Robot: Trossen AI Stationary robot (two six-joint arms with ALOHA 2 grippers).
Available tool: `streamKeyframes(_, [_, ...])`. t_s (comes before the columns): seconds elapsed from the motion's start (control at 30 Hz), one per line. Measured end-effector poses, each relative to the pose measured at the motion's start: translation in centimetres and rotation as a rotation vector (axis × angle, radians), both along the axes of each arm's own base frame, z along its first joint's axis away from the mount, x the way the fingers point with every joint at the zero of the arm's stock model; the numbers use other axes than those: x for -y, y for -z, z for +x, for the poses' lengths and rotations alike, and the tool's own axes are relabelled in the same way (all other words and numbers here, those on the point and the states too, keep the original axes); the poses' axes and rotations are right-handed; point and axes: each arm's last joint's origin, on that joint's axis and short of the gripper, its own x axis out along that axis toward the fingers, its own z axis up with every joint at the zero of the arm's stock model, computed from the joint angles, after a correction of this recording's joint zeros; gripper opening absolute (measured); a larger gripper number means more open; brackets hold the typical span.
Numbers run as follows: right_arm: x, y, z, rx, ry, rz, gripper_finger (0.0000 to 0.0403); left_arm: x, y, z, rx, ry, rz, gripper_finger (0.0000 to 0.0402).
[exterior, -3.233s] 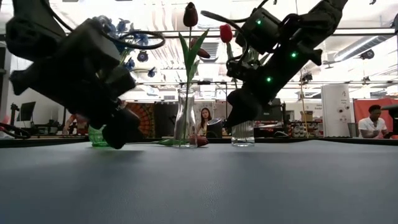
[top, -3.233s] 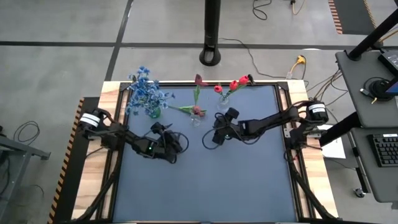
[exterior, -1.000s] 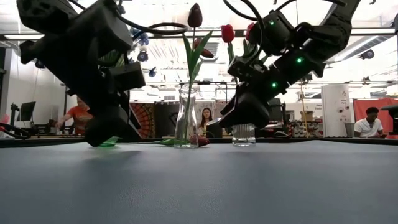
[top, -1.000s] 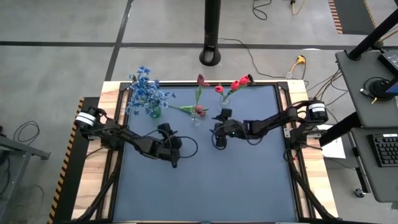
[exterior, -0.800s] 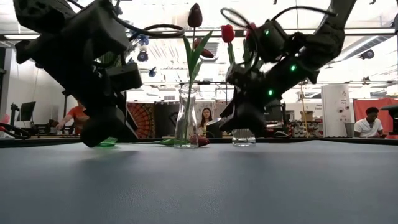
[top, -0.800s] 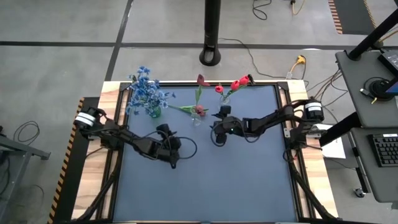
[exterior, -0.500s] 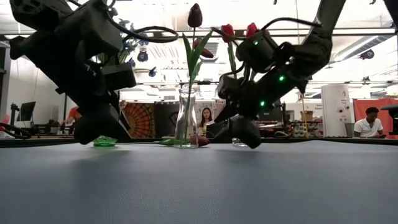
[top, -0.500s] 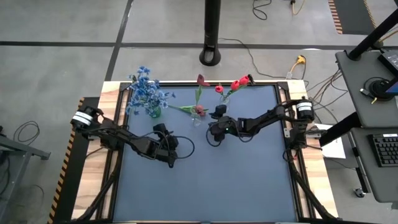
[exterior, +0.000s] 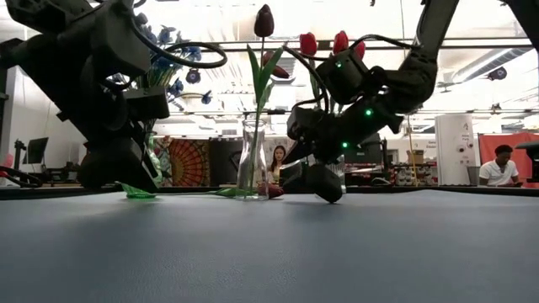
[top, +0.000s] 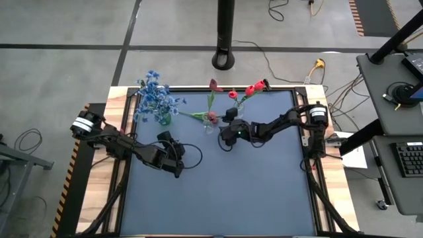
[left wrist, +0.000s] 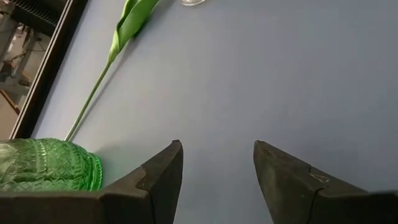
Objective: Sort flowers into vase by color
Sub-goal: Put the dark red tulip into the bottom transparent vase
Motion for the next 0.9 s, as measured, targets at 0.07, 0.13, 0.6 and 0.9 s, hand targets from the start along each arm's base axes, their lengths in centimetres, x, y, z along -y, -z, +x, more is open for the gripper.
streamKeyframes(0.07, [0.4,0.0,0.1,0.003,0.001,0.004,0.0274,0.0,0.0,0.0,0.0,0.0,0.0,0.018])
streamKeyframes(0.13, [0.5,0.1,0.3,-0.004,-0.005,-0.003,0.0274,0.0,0.0,0.0,0.002,-0.002,-0.001,0.018])
streamKeyframes(0.6, [1.6,0.4,0.7,0.008,-0.039,0.041,0.0274,0.0,0.1,0.0,0.009,-0.012,-0.006,0.018])
streamKeyframes(0.9, [1.9,0.4,0.6,0.007,-0.05,0.06,0.0274,0.0,0.0,0.0,0.023,-0.016,0.01,0.018])
